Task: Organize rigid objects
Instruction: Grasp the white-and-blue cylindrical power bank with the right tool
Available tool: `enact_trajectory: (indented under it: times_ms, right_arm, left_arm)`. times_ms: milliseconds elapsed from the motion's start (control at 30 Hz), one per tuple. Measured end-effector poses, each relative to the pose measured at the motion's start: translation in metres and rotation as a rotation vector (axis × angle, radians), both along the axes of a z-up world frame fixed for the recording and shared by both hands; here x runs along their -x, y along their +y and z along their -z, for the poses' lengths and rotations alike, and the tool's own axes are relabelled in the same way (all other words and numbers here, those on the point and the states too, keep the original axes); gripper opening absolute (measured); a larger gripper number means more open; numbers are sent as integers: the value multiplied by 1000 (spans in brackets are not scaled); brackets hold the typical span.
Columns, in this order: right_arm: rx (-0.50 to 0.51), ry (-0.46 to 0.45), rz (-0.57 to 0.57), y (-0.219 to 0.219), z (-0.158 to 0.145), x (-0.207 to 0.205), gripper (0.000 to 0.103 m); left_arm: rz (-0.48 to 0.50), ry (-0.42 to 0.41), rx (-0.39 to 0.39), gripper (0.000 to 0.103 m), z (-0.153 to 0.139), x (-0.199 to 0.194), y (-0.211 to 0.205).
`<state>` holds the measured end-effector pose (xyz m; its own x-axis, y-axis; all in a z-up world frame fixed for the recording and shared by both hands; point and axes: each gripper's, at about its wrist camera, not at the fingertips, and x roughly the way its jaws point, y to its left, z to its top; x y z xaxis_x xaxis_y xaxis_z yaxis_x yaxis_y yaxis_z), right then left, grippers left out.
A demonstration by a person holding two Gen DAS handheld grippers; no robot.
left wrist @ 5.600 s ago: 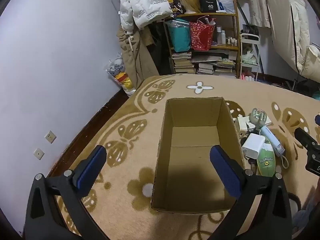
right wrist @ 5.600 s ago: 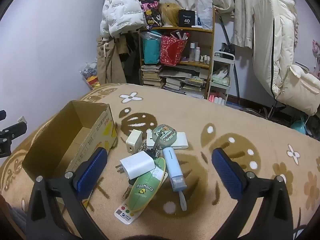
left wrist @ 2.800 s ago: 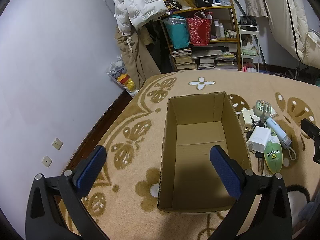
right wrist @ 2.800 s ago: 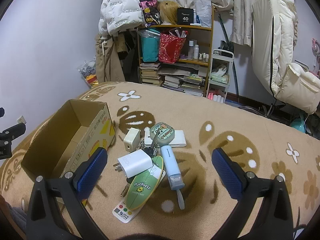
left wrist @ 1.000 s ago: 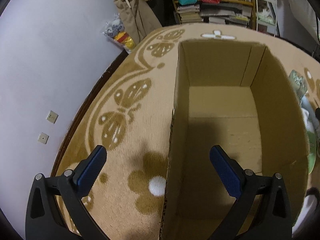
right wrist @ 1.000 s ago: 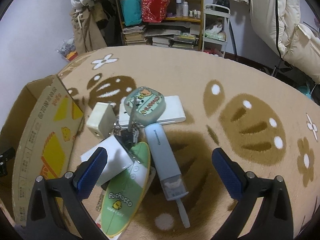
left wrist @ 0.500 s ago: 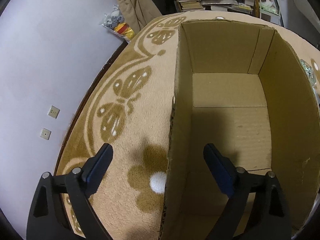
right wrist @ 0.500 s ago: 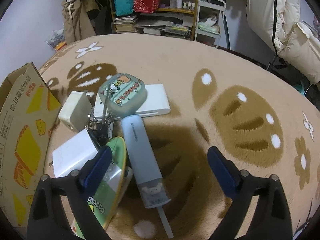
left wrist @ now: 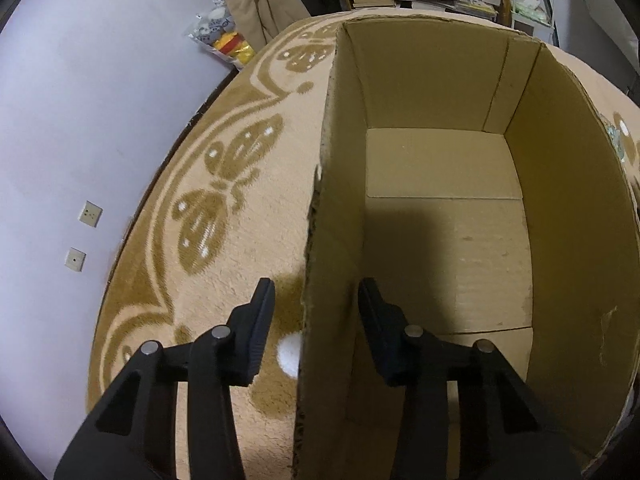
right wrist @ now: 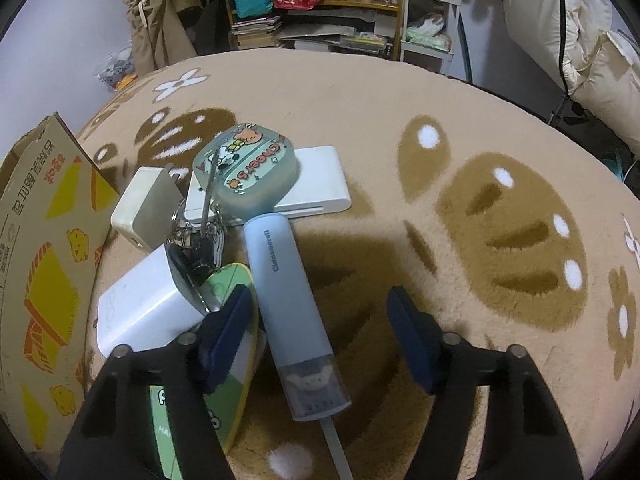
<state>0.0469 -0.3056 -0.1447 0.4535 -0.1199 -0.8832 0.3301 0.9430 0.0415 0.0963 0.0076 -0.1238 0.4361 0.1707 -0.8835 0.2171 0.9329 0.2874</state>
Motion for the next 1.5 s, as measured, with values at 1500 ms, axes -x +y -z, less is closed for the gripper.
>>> enact_trajectory:
  times_ms: [1500]
  right_arm:
    - [-84, -47, 15, 6, -6, -3, 29]
  left_arm:
    - [-13, -19, -14, 36, 1, -1, 0]
